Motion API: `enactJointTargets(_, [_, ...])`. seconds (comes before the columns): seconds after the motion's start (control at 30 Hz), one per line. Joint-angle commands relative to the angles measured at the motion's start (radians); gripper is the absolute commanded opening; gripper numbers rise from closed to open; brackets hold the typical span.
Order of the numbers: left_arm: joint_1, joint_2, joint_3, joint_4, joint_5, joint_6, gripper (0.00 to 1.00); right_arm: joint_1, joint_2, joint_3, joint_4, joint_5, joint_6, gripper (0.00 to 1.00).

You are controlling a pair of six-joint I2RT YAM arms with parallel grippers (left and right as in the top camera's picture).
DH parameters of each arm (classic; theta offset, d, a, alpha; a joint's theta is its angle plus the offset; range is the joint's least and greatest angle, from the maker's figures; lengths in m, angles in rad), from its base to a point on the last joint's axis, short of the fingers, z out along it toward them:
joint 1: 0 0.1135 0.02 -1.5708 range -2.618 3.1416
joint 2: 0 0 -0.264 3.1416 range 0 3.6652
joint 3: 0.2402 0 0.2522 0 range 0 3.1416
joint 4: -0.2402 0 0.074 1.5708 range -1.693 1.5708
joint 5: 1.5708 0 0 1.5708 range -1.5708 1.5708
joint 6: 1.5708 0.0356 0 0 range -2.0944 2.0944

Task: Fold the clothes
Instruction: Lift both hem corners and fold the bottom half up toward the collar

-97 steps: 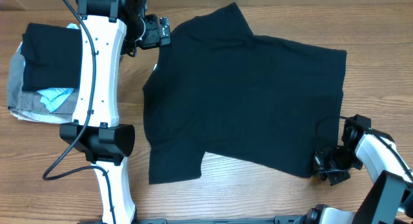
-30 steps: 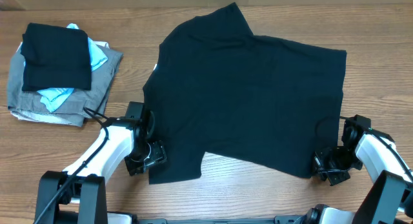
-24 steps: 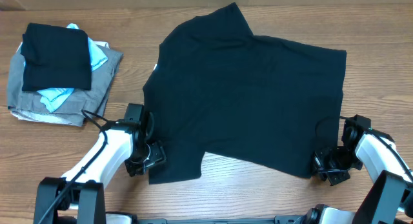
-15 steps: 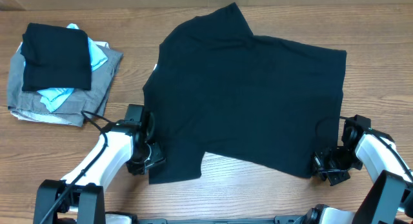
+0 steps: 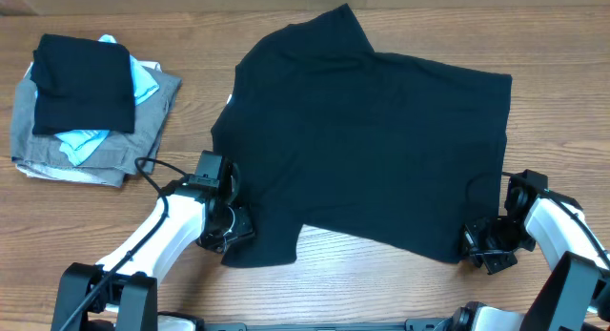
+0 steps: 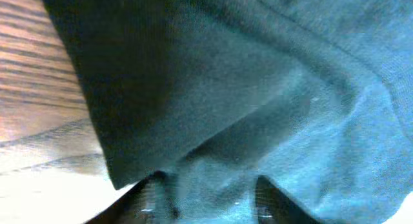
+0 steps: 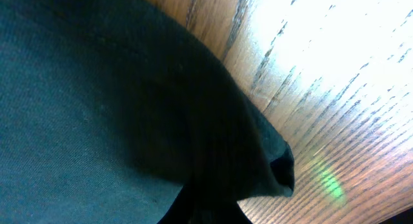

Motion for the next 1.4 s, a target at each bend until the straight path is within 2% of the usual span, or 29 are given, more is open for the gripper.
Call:
enactJointTargets(0.0, [-0.009,0.052,-0.053,-0.016,0.053,0.021,0.17,-0.002,0.014,-0.033,0.006,0.035,0.000,0.04])
enactJointTargets(0.03, [-0.009,0.052,-0.051,-0.026,0.067,0.021,0.08,-0.002,0.014,-0.033,0.005,0.035,0.000,0.04])
enactJointTargets(0.07, [-0.009,0.052,-0.051,-0.033,0.081,0.021,0.04,-0.002,0.014,-0.033,0.005,0.035,0.000,0.04])
enactJointTargets(0.27, [-0.009,0.051,-0.012,-0.143,0.088,0.022,0.04,-0.002,0.014,-0.016,-0.021,0.036,-0.005,0.04])
enactJointTargets(0.4, [-0.009,0.051,0.048,-0.249,0.043,0.030,0.04,-0.002,0.014,0.043,-0.082,0.053,-0.006,0.04])
enactJointTargets(0.53, [-0.009,0.051,0.117,-0.352,-0.012,0.036,0.04,-0.002,0.012,0.090,-0.124,0.050,0.001,0.04])
enactJointTargets(0.97, [-0.009,0.051,0.402,-0.590,-0.035,0.067,0.04,-0.002,0.012,0.329,-0.308,0.053,-0.016,0.04])
enactJointTargets(1.17, [-0.009,0.051,0.565,-0.609,-0.069,0.074,0.04,-0.002,0.013,0.394,-0.323,0.042,-0.030,0.04])
enactJointTargets(1.37, [-0.009,0.051,0.710,-0.560,-0.089,0.079,0.04,-0.002,0.013,0.395,-0.286,0.041,-0.029,0.04])
